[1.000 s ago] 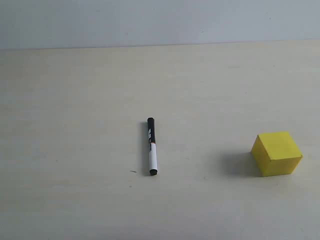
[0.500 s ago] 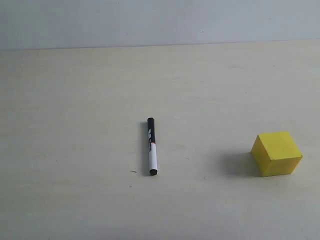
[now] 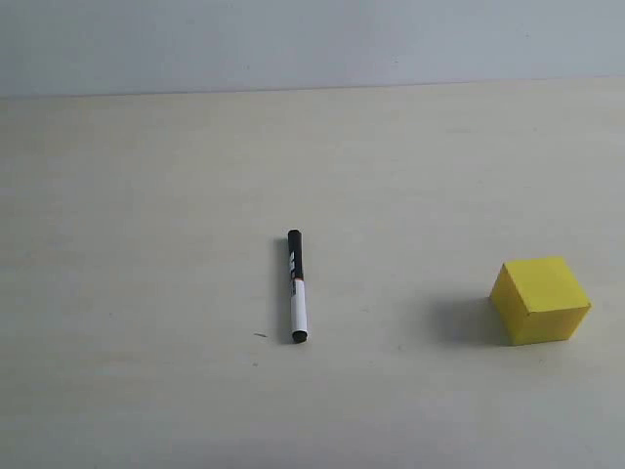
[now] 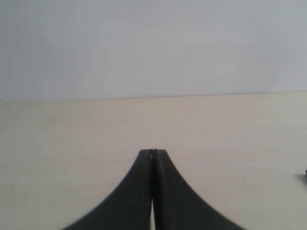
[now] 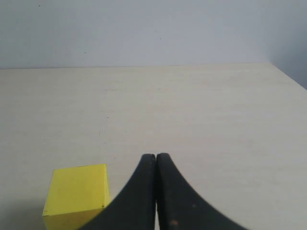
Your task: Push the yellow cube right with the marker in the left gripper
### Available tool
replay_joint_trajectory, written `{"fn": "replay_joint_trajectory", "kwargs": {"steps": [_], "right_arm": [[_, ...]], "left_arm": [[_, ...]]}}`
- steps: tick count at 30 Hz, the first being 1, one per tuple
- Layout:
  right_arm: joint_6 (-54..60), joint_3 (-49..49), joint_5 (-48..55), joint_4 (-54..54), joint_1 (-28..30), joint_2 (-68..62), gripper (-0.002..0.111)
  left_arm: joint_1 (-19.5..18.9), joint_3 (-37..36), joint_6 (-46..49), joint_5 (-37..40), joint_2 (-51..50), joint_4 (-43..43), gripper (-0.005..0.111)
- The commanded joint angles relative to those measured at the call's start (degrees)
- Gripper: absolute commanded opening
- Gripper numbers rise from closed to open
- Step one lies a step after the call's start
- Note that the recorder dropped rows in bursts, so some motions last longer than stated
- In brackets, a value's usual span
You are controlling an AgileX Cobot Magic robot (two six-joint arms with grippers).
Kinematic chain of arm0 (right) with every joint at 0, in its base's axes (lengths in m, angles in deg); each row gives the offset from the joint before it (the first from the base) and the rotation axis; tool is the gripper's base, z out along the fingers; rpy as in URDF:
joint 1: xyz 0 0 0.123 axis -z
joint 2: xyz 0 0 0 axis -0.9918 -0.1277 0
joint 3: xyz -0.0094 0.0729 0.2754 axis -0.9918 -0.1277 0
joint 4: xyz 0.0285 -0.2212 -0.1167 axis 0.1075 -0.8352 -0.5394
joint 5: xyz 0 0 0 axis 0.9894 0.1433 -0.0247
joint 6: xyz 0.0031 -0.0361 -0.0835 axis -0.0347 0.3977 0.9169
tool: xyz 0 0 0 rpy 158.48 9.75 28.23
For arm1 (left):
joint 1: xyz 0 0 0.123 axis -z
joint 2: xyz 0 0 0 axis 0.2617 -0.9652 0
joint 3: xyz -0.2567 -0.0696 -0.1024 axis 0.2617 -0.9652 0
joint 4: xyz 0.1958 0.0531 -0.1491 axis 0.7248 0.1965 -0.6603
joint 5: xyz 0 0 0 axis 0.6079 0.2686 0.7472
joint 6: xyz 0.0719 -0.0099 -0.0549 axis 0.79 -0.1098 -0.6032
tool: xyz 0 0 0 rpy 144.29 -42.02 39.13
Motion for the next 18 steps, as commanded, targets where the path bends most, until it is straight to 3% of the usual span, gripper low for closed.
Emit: {"fn": "replay_joint_trajectory", "kwargs": {"steps": [1, 7, 18], "right_arm": [[0.1, -0.3, -0.4, -0.5, 0.3, 0.3, 0.000], [0.1, -0.3, -0.4, -0.5, 0.3, 0.3, 0.000], [0.2, -0.3, -0.4, -0.5, 0.3, 0.3, 0.000]], "left_arm": [[1.5, -0.1, 0.4, 0.8, 0.4, 0.1, 0.000], [1.5, -0.1, 0.1, 8.0, 0.4, 0.1, 0.000], [1.5, -0.1, -3.5, 9.2, 0.4, -0.3, 0.000]]}}
